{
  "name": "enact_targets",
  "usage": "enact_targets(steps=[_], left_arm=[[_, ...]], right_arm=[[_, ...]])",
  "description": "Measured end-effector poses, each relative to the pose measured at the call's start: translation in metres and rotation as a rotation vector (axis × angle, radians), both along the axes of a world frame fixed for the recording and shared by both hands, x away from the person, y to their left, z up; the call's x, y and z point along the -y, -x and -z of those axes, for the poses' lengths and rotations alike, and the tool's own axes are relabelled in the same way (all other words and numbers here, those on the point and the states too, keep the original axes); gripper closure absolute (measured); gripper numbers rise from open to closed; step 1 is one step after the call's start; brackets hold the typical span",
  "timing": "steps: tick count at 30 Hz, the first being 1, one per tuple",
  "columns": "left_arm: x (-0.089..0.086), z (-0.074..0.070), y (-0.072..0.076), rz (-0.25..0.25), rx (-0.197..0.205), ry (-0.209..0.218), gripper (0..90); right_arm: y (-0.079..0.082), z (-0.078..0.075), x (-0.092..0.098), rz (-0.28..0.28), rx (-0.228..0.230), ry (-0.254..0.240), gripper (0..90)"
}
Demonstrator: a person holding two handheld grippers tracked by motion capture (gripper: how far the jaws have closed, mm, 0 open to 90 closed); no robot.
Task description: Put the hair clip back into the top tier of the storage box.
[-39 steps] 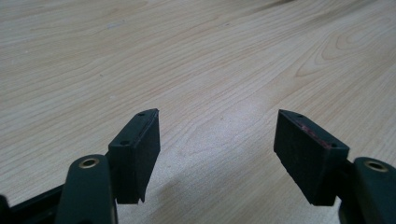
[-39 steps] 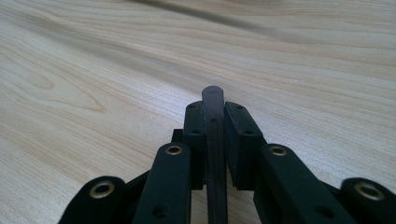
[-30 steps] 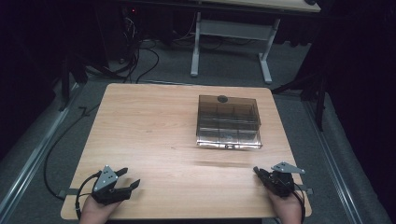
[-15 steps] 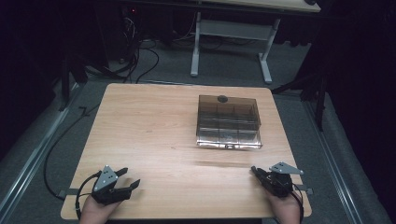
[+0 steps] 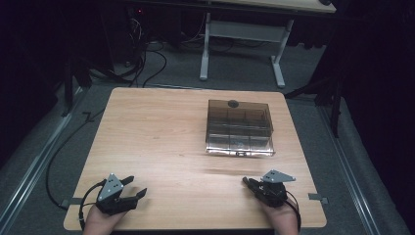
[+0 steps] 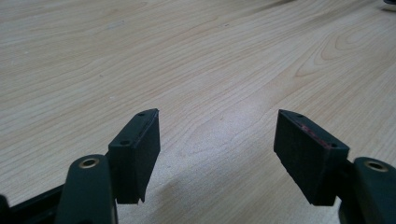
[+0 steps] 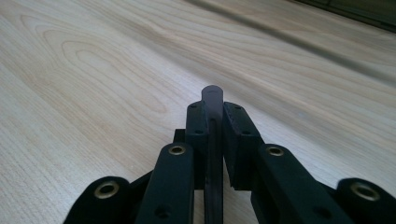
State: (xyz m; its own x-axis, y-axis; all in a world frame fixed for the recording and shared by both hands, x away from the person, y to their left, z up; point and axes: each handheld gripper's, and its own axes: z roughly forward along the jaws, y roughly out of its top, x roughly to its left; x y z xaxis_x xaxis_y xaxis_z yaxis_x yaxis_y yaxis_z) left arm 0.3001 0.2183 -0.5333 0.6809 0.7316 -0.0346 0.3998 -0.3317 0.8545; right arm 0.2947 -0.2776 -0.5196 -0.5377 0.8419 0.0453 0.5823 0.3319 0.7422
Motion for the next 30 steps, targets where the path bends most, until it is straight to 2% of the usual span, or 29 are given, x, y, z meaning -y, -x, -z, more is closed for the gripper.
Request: enact_targets(steps=[10,12,14,18,21,26,30], left_arm=[[0.000,0.000,0.000,0.000,-0.001,0.000,32.0],[0.000,0.000,0.000,-0.001,-0.001,-0.001,31.9],[0.000,0.000,0.000,-0.004,0.000,-0.002,31.9],[0.000,0.000,0.000,-0.006,-0.004,-0.003,32.0],[0.000,0.000,0.000,-0.006,-0.003,-0.003,31.9],[0.000,0.000,0.000,-0.002,0.004,-0.006,31.9],[0.000,0.000,0.002,0.003,0.008,0.000,31.9]], right_arm=[[-0.001,0.007,0.002,0.009,-0.022,0.010,81.0],[-0.001,0.007,0.002,0.005,-0.023,0.007,78.3],[0.000,0.006,0.003,0.000,-0.019,-0.005,74.5],[0.004,-0.004,0.010,0.020,0.022,-0.061,75.5],[0.001,-0.006,0.015,0.042,0.003,-0.051,79.6],[-0.004,-0.008,0.014,0.053,-0.052,0.019,84.3],[-0.006,-0.012,0.013,0.059,-0.087,0.055,84.8]])
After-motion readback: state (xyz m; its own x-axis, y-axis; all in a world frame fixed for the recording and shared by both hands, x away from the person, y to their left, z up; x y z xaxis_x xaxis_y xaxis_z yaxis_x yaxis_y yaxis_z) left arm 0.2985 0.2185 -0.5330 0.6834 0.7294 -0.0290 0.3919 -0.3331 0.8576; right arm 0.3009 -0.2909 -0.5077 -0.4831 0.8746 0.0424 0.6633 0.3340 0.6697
